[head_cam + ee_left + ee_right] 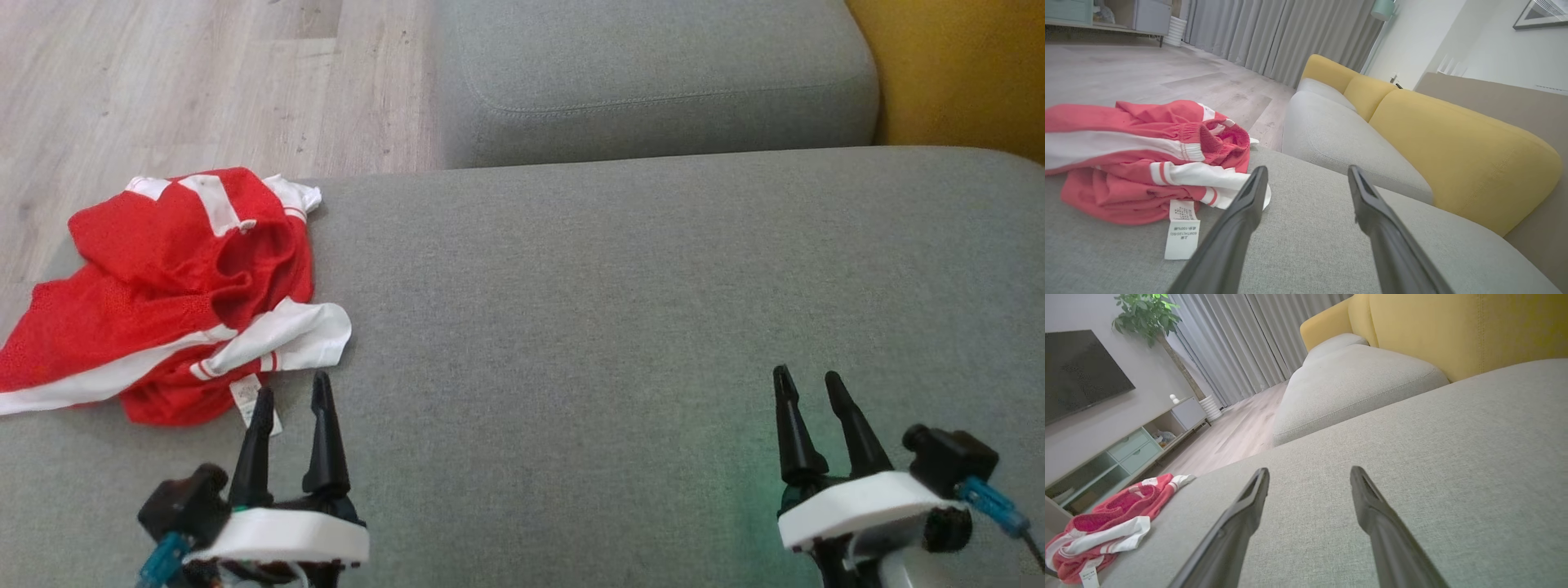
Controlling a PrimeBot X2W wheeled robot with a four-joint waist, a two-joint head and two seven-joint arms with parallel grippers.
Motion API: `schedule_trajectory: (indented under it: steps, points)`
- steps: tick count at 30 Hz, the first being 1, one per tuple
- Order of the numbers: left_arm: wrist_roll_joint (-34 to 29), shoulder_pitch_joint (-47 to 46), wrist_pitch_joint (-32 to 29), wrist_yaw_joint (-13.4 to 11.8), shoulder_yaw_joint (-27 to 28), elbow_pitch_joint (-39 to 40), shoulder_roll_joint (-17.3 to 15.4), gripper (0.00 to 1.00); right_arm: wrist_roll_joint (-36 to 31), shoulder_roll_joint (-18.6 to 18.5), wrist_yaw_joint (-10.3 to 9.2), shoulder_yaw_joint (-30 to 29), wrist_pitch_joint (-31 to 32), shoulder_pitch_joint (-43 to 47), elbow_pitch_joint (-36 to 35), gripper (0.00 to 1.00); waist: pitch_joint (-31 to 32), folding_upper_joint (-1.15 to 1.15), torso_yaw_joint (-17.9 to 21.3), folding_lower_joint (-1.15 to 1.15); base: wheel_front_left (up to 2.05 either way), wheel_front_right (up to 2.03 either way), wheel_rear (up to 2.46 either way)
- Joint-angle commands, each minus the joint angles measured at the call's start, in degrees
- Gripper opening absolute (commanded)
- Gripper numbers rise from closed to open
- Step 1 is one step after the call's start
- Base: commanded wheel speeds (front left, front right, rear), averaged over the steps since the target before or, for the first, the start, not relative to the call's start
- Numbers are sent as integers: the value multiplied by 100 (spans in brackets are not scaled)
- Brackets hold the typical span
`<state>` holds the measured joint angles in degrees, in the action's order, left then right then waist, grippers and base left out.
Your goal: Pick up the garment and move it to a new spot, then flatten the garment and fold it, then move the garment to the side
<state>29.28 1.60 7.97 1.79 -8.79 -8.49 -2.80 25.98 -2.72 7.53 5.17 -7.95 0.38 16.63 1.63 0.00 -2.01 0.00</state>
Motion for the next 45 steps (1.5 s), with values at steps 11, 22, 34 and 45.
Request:
schedule_trajectory:
  steps: [11, 22, 34, 45]
  points:
    - [-973, -140, 259, -120, -69, 257, -97, 100, -1014, -10, -3, 144, -263, -129, -99, 100, 25, 0, 23, 0, 0, 0, 0]
    - [-1754, -121, 445, -224, -189, 290, -131, 100, -1775, -12, -4, 166, -449, -109, -46, 100, 62, 0, 43, 0, 0, 0, 0]
    - [-2562, -114, 649, -287, -186, 155, -170, 100, -2684, -15, -4, 113, -652, -102, -59, 100, 69, 0, 50, 0, 0, 0, 0]
    - [-2835, -107, 703, -233, -154, -47, -204, 100, -2910, -16, -4, 65, -705, -92, -50, 100, 98, 0, 62, 0, 0, 0, 0]
